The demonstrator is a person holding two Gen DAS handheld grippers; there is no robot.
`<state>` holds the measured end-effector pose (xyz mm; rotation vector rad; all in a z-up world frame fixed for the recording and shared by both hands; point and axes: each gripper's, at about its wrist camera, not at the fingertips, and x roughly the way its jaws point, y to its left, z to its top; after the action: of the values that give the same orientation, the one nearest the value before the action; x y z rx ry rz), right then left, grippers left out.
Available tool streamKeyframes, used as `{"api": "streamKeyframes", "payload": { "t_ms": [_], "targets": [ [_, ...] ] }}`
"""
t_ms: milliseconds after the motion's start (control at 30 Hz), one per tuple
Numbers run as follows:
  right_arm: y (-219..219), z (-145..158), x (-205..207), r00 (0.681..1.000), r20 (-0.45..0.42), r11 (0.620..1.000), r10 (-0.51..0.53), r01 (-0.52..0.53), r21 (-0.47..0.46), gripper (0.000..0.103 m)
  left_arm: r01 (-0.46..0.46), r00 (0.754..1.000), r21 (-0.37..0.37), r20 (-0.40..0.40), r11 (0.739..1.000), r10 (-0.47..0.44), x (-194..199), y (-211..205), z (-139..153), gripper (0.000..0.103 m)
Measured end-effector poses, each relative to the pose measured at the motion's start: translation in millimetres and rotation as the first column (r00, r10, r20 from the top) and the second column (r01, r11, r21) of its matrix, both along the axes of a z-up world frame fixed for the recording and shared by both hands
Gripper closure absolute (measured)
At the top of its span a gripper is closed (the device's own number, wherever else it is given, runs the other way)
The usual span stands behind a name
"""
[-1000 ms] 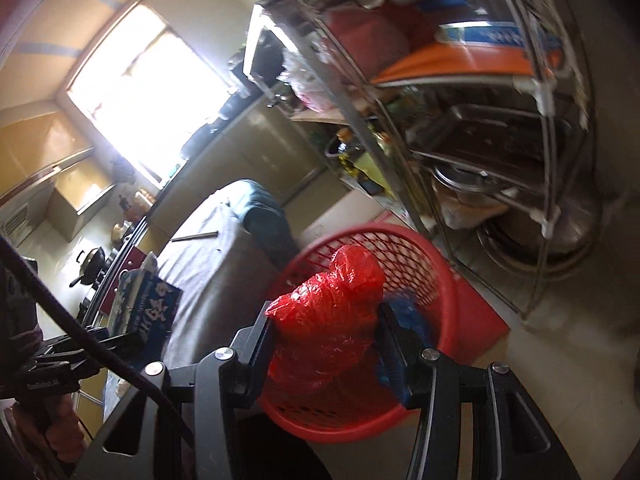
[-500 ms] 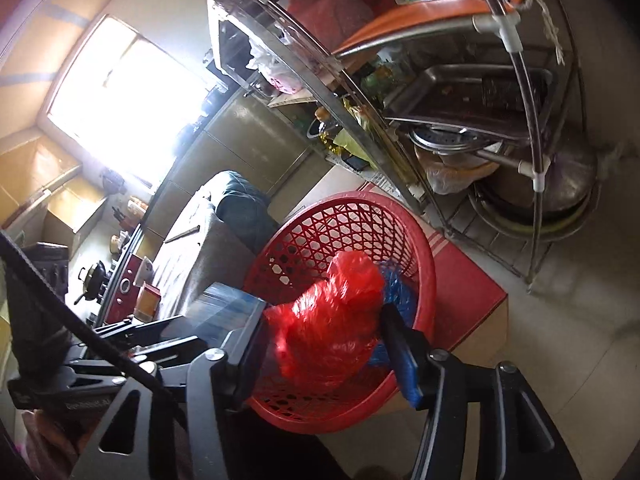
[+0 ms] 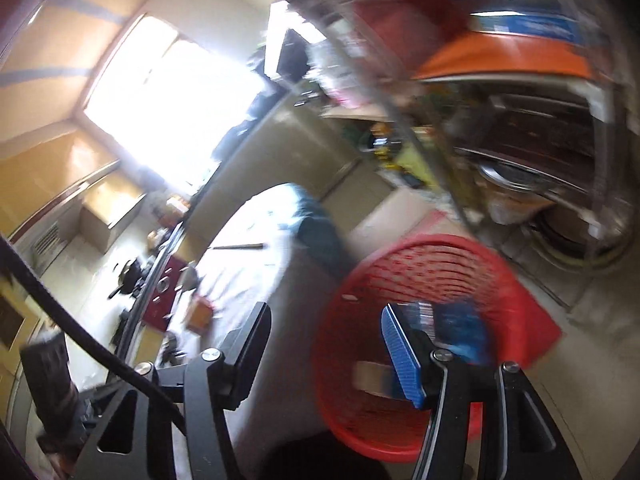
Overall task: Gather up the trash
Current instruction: 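Carry both items to the red basket and open both tools to drop them, then move both open tools back over the table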
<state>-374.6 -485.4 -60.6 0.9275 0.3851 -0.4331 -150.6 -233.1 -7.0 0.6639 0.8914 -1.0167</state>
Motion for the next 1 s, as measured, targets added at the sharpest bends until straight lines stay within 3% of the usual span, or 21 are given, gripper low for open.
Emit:
{"api": "streamKeyframes", "payload": {
  "t_ms": [67, 167, 300, 400, 533, 667, 833, 933, 1000],
  "targets": [
    [8.1, 16.7, 27.2, 0.998, 0.024, 0.998, 0.059, -0.059, -0.008, 0.041, -0.081, 0.996, -0.02, 0.031, 0.997, 0.081, 15.6, 39.3, 8.0, 0.04],
    [33.1, 45.1, 76.4, 0.986, 0.036, 0.985, 0.165, -0.163, -0.061, 0.041, -0.209, 0.975, -0.068, 0.061, 0.976, 0.213, 36.8, 94.0, 13.3, 0.026],
    [84.1, 64.7, 141.2, 0.947, 0.016, 0.942, 0.32, -0.317, -0.108, 0.041, -0.377, 0.922, -0.102, 0.052, 0.921, 0.384, 68.2, 162.9, 3.2, 0.026],
    [125.0, 59.6, 180.1, 0.906, -0.04, 0.9, 0.421, -0.423, -0.103, 0.041, -0.461, 0.883, -0.089, 0.047, 0.883, 0.466, 87.9, 198.4, -13.8, 0.026],
    [170.3, 45.0, 211.5, 0.851, -0.13, 0.849, 0.509, -0.521, -0.09, 0.041, -0.542, 0.838, -0.108, 0.004, 0.833, 0.546, 116.4, 235.5, -26.6, 0.026],
    [193.6, 34.6, 228.2, 0.815, -0.178, 0.818, 0.551, -0.57, -0.074, 0.041, -0.613, 0.789, -0.116, -0.045, 0.781, 0.613, 139.6, 261.5, -38.6, 0.026],
    [212.6, 19.8, 262.0, 0.775, -0.264, 0.797, 0.574, -0.603, -0.037, 0.041, -0.642, 0.766, -0.116, -0.082, 0.758, 0.637, 146.8, 273.0, -49.6, 0.026],
    [216.9, 9.6, 279.6, 0.765, -0.275, 0.796, 0.582, -0.606, 0.001, 0.041, -0.651, 0.759, -0.09, -0.082, 0.754, 0.646, 149.4, 280.2, -59.8, 0.026],
    [221.8, 5.4, 286.2, 0.757, -0.284, 0.791, 0.589, -0.612, 0.007, 0.041, -0.671, 0.741, -0.068, -0.073, 0.738, 0.667, 155.6, 286.6, -68.4, 0.026]
  ]
}}
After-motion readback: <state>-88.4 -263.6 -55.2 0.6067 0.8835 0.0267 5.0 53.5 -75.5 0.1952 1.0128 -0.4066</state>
